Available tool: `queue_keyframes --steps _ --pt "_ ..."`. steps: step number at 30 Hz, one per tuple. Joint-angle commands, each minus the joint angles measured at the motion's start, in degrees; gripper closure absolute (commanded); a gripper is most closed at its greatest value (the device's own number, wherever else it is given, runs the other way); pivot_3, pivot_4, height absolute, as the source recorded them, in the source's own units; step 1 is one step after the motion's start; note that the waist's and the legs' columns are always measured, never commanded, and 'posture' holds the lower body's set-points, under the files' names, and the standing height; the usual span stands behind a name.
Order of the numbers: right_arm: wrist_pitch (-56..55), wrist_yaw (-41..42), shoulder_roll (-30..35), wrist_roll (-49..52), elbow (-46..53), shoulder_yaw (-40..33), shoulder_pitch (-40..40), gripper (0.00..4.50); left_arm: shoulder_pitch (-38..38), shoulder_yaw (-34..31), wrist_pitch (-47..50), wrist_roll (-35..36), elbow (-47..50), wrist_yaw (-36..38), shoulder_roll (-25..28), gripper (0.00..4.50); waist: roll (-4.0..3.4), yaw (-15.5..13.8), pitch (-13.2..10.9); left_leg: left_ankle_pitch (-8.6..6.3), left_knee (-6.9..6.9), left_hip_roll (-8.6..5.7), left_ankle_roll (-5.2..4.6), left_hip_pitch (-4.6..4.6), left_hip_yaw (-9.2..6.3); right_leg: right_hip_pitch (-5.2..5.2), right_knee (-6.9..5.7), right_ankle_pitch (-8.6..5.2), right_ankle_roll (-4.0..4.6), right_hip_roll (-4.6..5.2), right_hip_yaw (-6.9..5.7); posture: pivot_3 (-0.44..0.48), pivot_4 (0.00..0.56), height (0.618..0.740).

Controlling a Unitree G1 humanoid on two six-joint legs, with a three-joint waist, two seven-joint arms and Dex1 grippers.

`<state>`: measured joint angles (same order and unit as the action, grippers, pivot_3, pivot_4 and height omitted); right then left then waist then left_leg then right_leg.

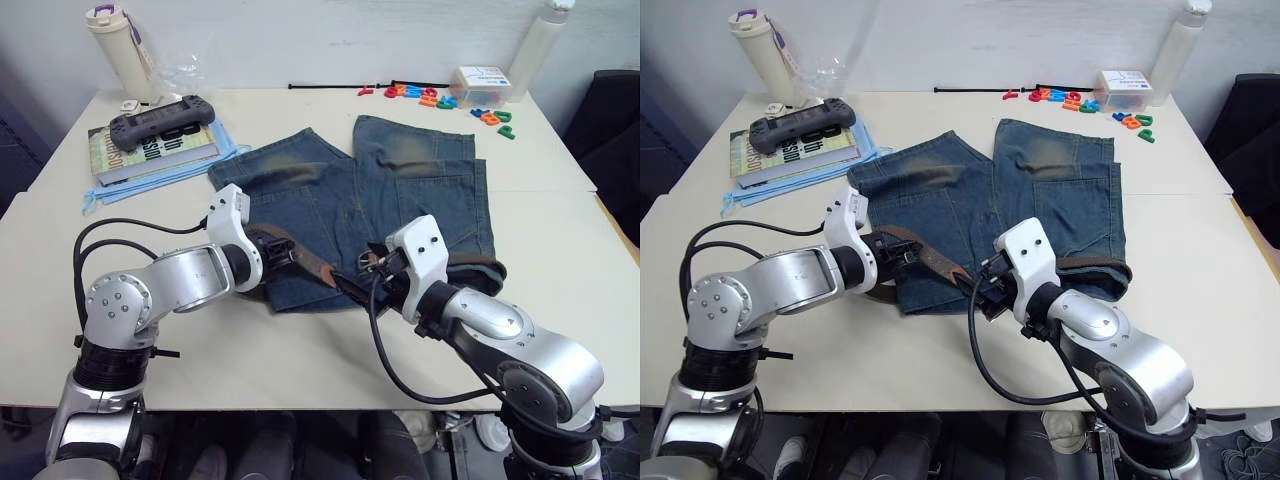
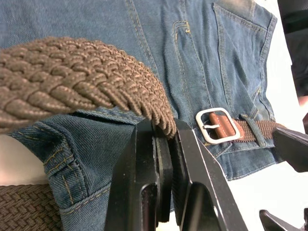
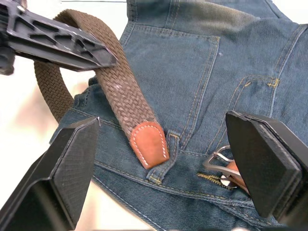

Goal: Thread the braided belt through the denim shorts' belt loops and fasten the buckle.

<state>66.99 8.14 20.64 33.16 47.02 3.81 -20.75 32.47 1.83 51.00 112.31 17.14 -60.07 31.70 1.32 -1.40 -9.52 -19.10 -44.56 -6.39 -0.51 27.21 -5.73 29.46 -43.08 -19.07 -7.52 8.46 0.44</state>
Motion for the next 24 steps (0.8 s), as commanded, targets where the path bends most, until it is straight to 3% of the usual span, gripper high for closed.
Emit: queue_keyframes --steps 1,19,24 --pt "0.2 0.0 0.1 0.7 2.8 -2.1 0.2 0.04 -0.5 -0.1 -1.8 0.7 1.0 -1.0 -1.5 4.50 0.00 0.0 0.0 0.00 0.00 -0.01 0.00 0.00 0.00 0.00 0.00 0.00 0.00 0.01 0.00 0.000 0.150 0.654" --pt "3.0 2.3 2.2 2.9 3.0 -4.7 0.1 0.04 -14.1 1.0 -9.8 0.7 7.6 -3.7 -6.2 4.50 0.01 -0.1 0.0 0.00 -0.03 0.00 0.00 0.01 0.00 -0.01 -0.01 0.00 -0.01 0.01 0.00 0.000 0.150 0.654" --pt "5.0 4.5 3.4 5.0 1.2 -5.5 -0.4 0.04 -15.8 0.6 -10.1 -0.4 9.2 -2.9 -4.1 4.50 0.01 -0.1 0.0 -0.01 -0.04 -0.01 -0.02 0.01 0.00 -0.02 0.01 0.00 -0.01 0.03 0.00 0.000 0.150 0.654"
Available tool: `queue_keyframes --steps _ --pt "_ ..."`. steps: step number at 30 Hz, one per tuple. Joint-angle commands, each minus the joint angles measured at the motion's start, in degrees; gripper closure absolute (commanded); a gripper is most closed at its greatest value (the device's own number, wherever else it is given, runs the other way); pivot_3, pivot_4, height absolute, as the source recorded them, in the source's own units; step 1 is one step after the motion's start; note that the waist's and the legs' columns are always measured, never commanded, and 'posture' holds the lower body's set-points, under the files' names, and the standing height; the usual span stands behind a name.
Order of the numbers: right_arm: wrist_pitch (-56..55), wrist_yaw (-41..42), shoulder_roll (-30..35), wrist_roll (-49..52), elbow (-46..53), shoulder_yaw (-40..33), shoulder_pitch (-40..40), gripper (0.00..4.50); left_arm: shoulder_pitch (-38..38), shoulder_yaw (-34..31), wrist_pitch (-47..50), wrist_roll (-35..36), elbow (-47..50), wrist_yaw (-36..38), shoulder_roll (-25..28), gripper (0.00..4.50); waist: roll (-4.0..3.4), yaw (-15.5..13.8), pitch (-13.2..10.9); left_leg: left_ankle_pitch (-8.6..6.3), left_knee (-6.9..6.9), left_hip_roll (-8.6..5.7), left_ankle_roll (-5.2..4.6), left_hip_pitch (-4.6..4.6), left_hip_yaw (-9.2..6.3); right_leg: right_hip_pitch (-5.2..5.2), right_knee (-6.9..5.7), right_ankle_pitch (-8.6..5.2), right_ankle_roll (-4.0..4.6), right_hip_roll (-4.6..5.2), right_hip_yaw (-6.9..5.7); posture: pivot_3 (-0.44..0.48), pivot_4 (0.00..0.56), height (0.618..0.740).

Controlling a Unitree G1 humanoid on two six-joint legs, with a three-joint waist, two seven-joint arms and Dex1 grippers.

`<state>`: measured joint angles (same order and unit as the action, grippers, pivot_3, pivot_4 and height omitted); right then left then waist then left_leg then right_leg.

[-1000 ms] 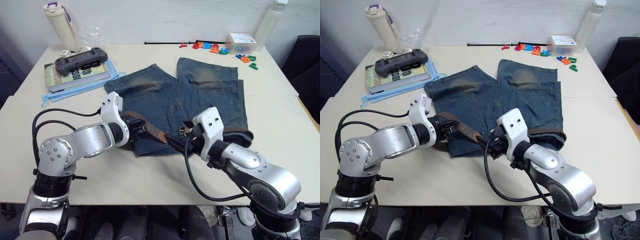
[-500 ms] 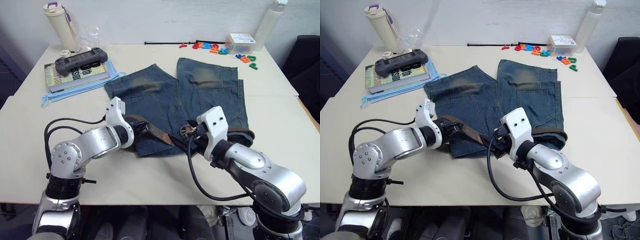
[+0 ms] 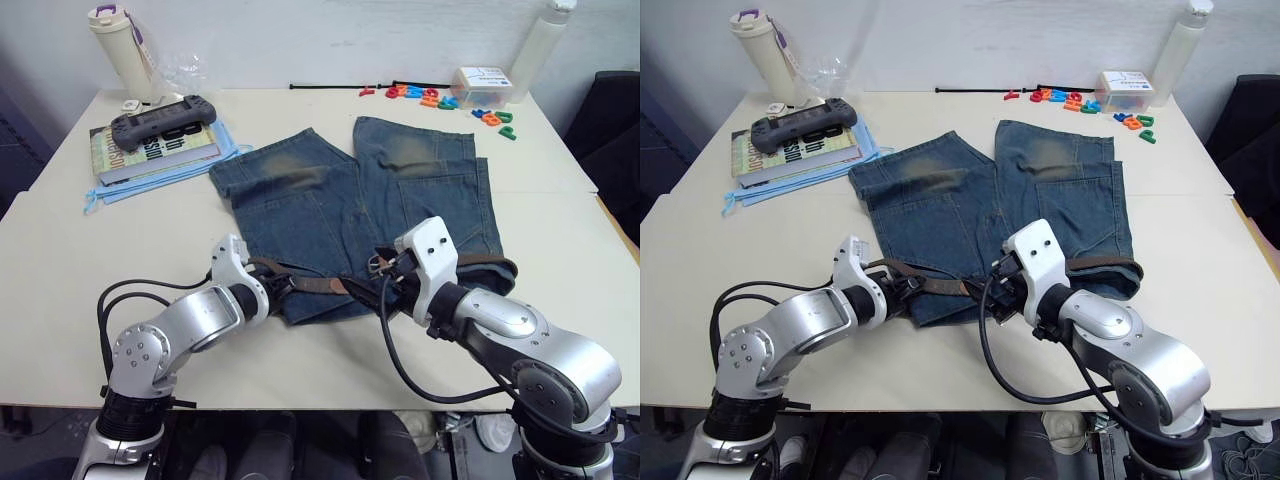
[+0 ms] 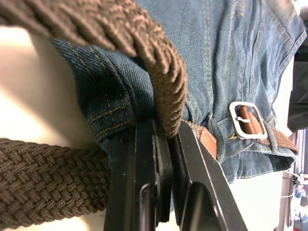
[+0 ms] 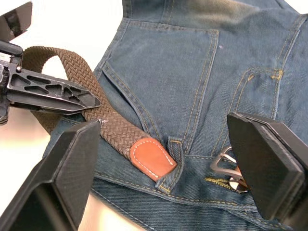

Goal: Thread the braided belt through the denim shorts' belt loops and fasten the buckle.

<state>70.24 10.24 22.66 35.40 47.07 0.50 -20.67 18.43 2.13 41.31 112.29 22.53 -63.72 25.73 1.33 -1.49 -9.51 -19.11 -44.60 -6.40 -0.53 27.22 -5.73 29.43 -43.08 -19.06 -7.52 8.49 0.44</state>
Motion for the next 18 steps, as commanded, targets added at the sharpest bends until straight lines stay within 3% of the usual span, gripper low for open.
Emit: queue_keyframes --steps 1,10,18 --pt "1.8 2.9 1.9 2.8 0.6 -1.9 -0.4 0.04 -1.9 0.2 -0.5 -0.8 3.9 1.1 2.3 4.50 0.00 0.1 0.0 0.00 0.00 0.00 0.00 0.00 0.00 0.00 0.00 0.00 0.00 0.00 0.00 0.000 0.150 0.654" --pt "5.8 7.0 1.6 7.4 -4.0 -0.1 0.7 0.04 -0.1 -0.3 -0.2 -4.5 3.1 5.7 6.1 4.50 0.00 0.0 0.0 0.00 0.00 0.06 0.00 0.00 0.00 0.00 -0.01 -0.01 0.02 -0.03 -0.01 0.000 0.150 0.654" --pt "-4.5 11.7 10.7 -2.1 -8.5 12.1 0.8 0.04 2.2 -8.2 -0.1 -5.3 2.3 18.3 12.3 4.50 -0.01 0.3 0.0 -0.01 0.03 0.06 -0.01 0.01 0.01 0.01 0.05 -0.01 0.03 -0.02 -0.02 0.000 0.150 0.654"
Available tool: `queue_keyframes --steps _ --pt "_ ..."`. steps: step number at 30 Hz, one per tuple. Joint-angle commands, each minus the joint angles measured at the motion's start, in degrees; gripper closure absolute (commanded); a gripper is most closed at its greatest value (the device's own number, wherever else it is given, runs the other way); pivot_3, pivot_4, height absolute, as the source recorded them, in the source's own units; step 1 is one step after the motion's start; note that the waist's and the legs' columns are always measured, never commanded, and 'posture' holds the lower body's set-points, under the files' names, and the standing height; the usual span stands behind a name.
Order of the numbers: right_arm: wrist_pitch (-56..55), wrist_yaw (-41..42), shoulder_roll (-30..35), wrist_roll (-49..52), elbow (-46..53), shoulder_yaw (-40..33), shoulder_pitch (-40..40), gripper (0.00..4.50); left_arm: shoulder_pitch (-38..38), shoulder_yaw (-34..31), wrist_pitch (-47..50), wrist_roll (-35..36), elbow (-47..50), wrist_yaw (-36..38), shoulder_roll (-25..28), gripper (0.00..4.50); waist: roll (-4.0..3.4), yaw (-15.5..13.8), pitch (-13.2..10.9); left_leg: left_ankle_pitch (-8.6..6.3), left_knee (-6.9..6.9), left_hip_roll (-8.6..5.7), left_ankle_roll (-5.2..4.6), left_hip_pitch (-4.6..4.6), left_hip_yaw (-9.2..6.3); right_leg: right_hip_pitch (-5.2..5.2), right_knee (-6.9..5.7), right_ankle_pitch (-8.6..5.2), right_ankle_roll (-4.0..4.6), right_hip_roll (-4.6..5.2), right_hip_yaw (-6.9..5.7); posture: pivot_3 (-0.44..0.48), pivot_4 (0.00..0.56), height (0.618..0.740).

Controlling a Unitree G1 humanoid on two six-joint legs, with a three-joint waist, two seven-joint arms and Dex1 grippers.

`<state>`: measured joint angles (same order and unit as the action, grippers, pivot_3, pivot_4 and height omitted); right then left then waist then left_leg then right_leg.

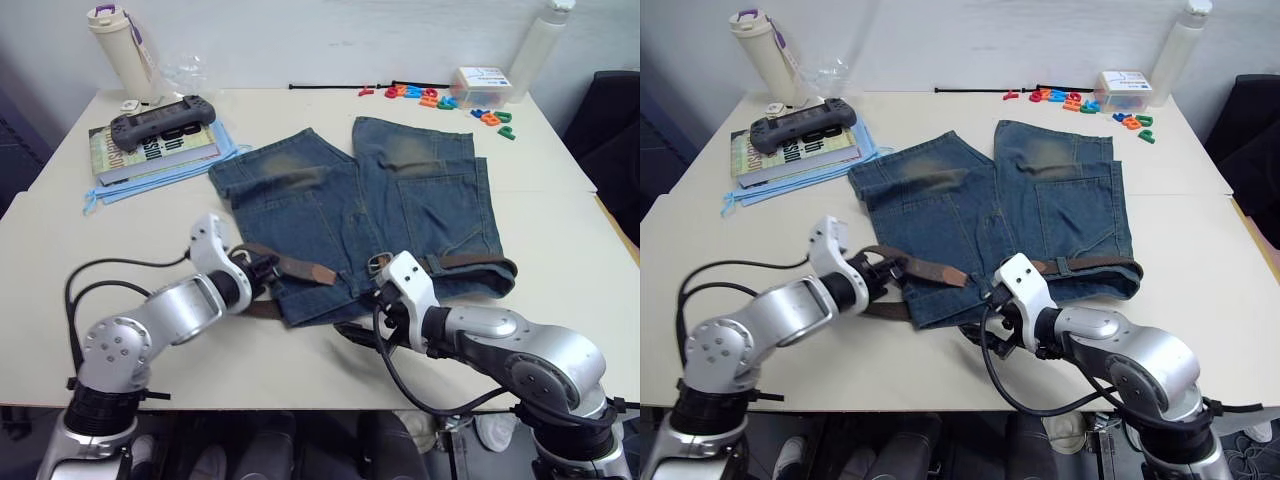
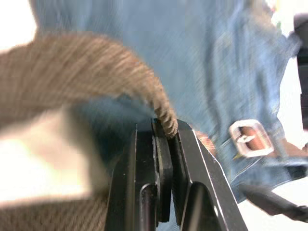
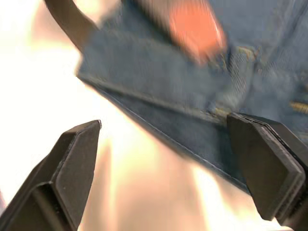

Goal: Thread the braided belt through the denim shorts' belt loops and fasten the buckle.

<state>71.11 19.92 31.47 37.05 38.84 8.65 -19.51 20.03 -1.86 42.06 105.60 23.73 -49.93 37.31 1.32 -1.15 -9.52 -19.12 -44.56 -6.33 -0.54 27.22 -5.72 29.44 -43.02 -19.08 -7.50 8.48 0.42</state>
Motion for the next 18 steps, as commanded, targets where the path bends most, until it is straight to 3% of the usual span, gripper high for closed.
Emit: queue_keyframes --steps 1,10,18 --pt "-6.8 2.3 2.2 -4.9 -1.0 5.2 -0.3 0.04 1.2 -5.6 -1.9 1.6 1.1 6.0 0.3 4.50 0.00 -0.1 0.0 0.00 0.02 0.00 0.00 -0.01 0.00 0.00 0.00 0.00 0.00 0.01 -0.01 0.000 0.150 0.654" --pt "-10.3 1.7 -4.9 -10.1 -7.9 12.0 -2.6 0.04 0.1 -11.9 -7.4 4.9 1.3 10.5 -3.7 4.50 0.06 0.5 0.0 0.02 -0.03 0.05 0.04 -0.04 -0.01 -0.04 -0.01 0.01 -0.01 -0.02 -0.01 0.000 0.150 0.654" --pt "-11.1 0.6 -14.2 -12.2 -15.3 11.6 -7.1 0.04 -6.1 -11.6 -4.9 1.4 1.6 12.0 -0.5 4.50 0.13 1.3 0.1 0.04 -0.05 0.04 0.08 -0.11 -0.03 -0.04 -0.15 0.00 0.02 -0.05 -0.01 0.000 0.150 0.654"
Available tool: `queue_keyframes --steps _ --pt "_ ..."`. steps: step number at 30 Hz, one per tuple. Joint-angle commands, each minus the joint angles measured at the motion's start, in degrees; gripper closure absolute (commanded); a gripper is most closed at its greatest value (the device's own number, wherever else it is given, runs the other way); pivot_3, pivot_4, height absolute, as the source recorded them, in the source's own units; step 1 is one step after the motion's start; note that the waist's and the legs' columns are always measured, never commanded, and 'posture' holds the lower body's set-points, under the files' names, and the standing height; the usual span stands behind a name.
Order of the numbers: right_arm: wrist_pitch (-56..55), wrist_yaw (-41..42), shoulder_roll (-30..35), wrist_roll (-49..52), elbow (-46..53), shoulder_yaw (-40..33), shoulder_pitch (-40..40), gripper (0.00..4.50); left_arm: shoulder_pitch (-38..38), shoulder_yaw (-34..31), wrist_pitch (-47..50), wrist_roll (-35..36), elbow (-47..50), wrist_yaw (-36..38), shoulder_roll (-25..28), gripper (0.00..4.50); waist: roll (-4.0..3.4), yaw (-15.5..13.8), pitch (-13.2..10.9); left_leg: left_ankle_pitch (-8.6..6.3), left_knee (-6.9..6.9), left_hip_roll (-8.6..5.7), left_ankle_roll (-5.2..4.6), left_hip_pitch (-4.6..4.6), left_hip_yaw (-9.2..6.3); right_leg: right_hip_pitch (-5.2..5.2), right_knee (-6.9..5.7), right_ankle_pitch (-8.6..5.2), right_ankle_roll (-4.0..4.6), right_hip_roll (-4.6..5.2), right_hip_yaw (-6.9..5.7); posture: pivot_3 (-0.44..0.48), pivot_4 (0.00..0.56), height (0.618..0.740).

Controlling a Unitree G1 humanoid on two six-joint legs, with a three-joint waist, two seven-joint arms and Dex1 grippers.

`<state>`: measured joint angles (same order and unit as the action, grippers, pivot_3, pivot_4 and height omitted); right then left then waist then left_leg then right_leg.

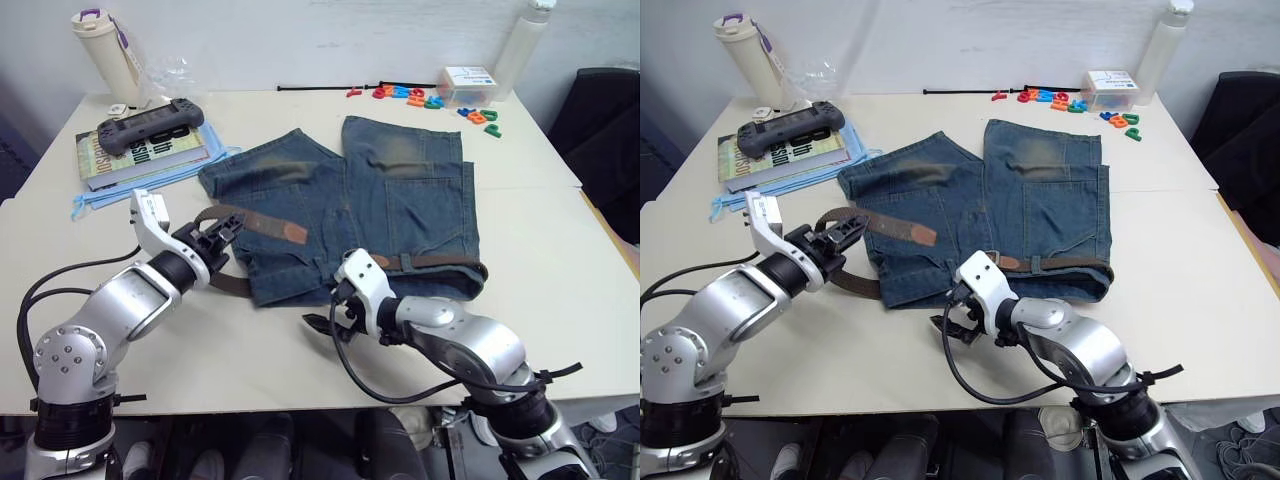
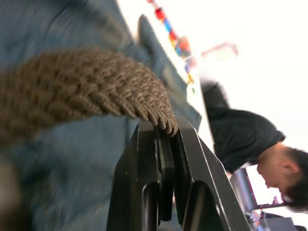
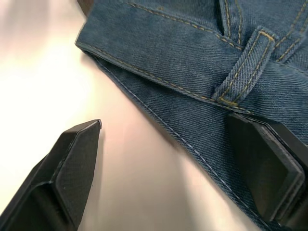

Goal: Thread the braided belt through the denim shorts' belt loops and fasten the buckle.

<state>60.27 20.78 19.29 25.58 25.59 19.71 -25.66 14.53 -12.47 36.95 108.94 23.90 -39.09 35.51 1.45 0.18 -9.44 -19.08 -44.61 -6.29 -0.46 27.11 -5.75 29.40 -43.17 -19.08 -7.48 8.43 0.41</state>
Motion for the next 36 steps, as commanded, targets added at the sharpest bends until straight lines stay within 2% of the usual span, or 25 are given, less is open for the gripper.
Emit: queue_keyframes --steps 1,4,10,15,22,28,36 --pt "-0.8 -0.4 -2.8 -1.5 -3.1 1.2 -1.5 0.04 -1.0 -1.3 0.4 -2.9 0.7 1.1 2.0 4.50 0.00 0.0 0.0 0.00 -0.01 -0.01 0.00 0.00 0.00 0.00 -0.01 0.00 0.00 0.00 0.00 0.000 0.150 0.654" --pt "-1.3 -0.5 -5.4 -2.6 -5.0 2.5 -2.7 0.04 -1.4 -1.1 1.4 -5.2 -0.1 2.3 3.3 4.50 0.00 0.1 0.0 0.00 0.00 0.00 0.00 0.00 0.01 0.03 -0.06 -0.02 0.03 0.00 0.01 0.000 0.150 0.654" --pt "-2.8 -0.3 -11.3 -5.0 -9.3 5.5 -5.4 0.04 -2.9 -0.7 1.6 -6.2 0.2 3.1 2.3 4.50 -0.01 0.2 0.0 -0.03 0.00 0.00 0.05 0.00 0.00 0.10 -0.18 -0.05 0.10 0.00 0.00 0.000 0.150 0.654" --pt "-2.8 0.2 -12.2 -6.0 -9.9 5.7 -6.2 0.04 -4.6 -1.5 2.1 -7.2 -0.2 3.9 2.4 4.50 -0.01 0.2 0.0 -0.03 -0.01 0.00 0.07 0.00 -0.01 0.13 -0.24 -0.08 0.14 0.00 -0.02 0.000 0.150 0.654" --pt "2.0 1.9 -8.0 -3.2 -0.5 0.5 -5.4 0.04 -6.3 -1.9 3.5 -7.7 -0.7 4.6 3.8 4.50 -0.03 -0.2 0.0 -0.05 -0.04 -0.02 0.06 0.07 -0.07 0.15 -0.22 -0.10 0.18 0.02 -0.06 0.000 0.150 0.654" --pt "5.5 4.6 -3.8 1.4 8.4 -5.2 -5.4 0.04 -5.0 0.0 3.5 -9.6 -1.5 4.0 2.3 4.50 -0.05 -0.1 0.0 -0.09 -0.04 -0.02 0.03 0.10 -0.07 0.14 -0.17 -0.10 0.17 0.03 -0.06 0.000 0.150 0.654" --pt "3.2 4.2 0.1 1.5 9.5 -12.5 -6.7 0.04 -2.1 2.9 4.3 -13.2 -0.9 2.4 0.0 4.50 -0.04 -0.3 0.0 -0.10 -0.02 -0.02 0.02 0.10 -0.07 0.11 -0.12 -0.09 0.16 0.05 -0.07 0.000 0.150 0.654"
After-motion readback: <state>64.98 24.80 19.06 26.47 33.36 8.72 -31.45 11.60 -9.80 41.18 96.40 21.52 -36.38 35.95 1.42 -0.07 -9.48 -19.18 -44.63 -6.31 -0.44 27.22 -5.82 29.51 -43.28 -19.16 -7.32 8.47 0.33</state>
